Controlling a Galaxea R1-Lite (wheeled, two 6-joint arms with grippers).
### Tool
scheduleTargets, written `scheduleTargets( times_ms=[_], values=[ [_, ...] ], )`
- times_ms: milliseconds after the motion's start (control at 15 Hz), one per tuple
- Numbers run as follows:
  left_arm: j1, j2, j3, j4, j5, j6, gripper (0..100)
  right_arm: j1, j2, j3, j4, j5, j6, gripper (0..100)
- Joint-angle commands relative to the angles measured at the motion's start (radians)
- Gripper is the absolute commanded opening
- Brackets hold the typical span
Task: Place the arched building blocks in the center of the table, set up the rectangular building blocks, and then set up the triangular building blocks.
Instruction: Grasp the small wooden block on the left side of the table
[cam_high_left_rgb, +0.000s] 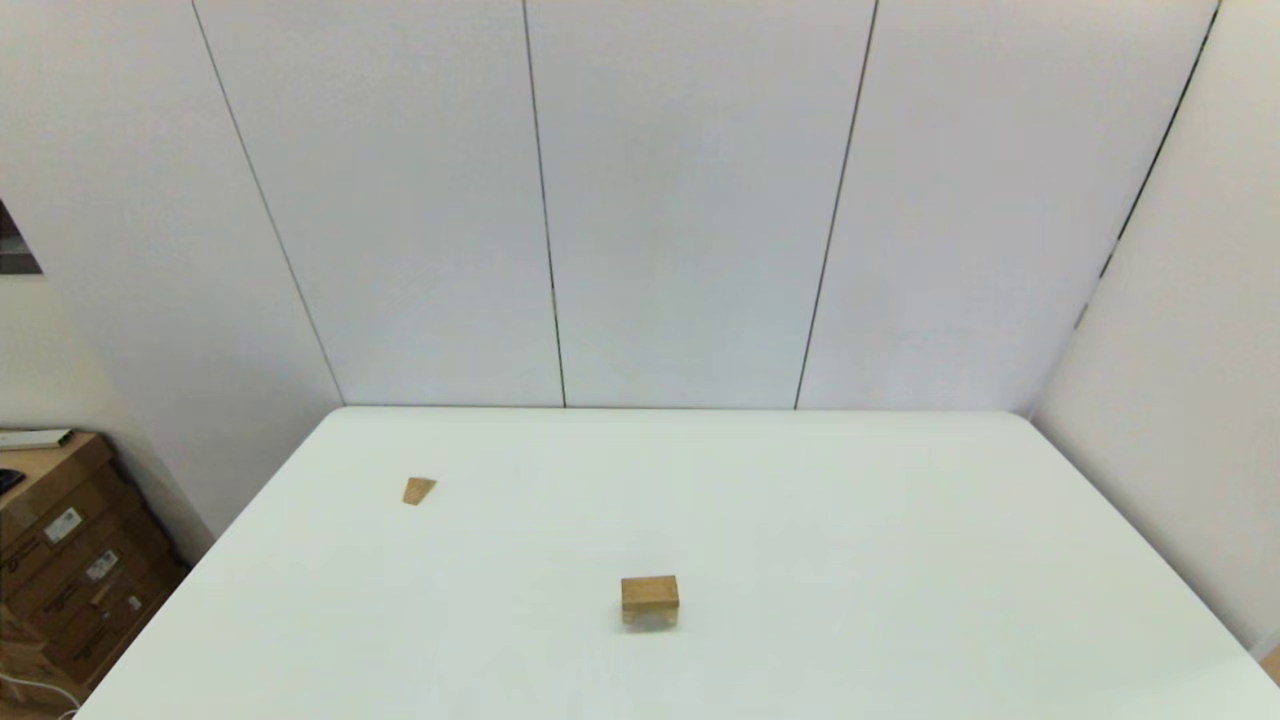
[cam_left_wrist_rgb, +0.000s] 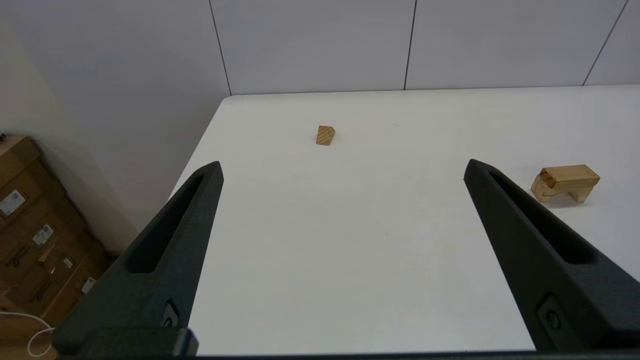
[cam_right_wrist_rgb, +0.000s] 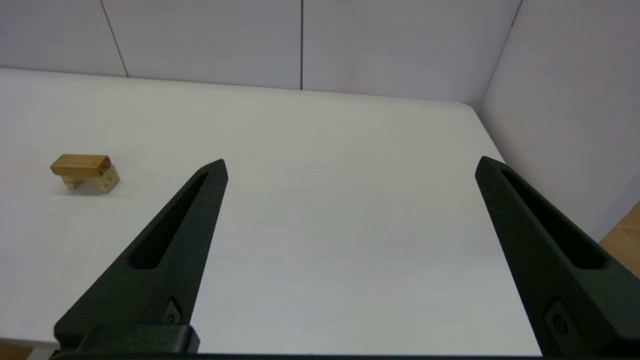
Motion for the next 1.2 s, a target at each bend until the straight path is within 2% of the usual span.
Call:
scheduleTargets(
  times_ms=[67, 600, 867, 1200],
  values=[
    [0.000, 0.002, 0.000, 0.001, 0.001, 0.008, 100, 0.000, -0.002, 0.000, 0.000, 0.001, -0.001, 100],
    [0.000, 0.002, 0.000, 0.000, 0.001, -0.007, 100, 0.000, -0.002, 0.000, 0.000, 0.001, -0.001, 100],
    [0.000, 0.003, -0.006, 0.008, -0.005, 0.042, 100, 0.000, -0.002, 0.000, 0.000, 0.001, -0.001, 100],
    [-0.011, 0.287, -0.265, 0.064, -0.016, 0.050, 100, 0.000, -0.002, 0.000, 0.000, 0.001, -0.001, 100]
  ],
)
